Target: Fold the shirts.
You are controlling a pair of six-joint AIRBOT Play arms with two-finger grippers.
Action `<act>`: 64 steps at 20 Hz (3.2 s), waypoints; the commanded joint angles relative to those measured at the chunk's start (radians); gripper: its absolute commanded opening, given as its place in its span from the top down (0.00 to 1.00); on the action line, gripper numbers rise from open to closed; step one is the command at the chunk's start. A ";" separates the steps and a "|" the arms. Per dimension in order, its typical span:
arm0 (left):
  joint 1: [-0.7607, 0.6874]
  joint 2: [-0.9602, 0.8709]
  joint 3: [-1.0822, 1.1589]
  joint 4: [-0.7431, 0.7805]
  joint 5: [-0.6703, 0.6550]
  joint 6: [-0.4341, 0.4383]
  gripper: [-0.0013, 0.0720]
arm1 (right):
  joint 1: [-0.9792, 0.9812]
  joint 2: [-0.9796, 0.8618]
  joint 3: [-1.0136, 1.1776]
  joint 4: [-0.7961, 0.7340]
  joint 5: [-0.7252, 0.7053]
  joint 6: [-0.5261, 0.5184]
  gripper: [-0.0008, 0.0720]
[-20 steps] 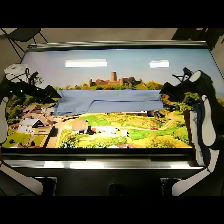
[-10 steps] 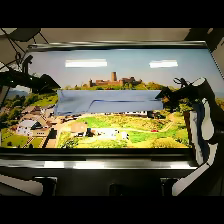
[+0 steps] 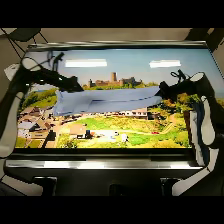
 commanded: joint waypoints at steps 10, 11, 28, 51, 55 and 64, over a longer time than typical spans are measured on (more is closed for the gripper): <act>-0.337 -0.267 0.000 -0.247 0.367 -0.137 0.94 | 0.240 0.565 0.001 -0.222 0.231 0.032 0.92; -0.357 -0.290 0.000 -0.288 0.358 -0.138 0.94 | 0.256 0.595 0.001 -0.230 0.222 0.032 0.92; 0.099 0.142 0.005 0.024 0.254 -0.058 0.94 | 0.595 0.309 0.000 -0.097 -0.291 0.105 0.93; 0.334 0.470 -0.008 0.083 0.131 0.032 0.94 | 0.285 0.131 -0.185 -0.248 0.235 0.261 0.16; 0.334 0.470 -0.008 0.083 0.117 0.032 0.94 | 0.364 0.120 -0.391 -0.041 -0.075 0.245 0.16; 0.329 0.470 -0.008 0.083 0.119 0.032 0.94 | 0.395 0.123 -0.345 -0.036 -0.265 0.200 0.92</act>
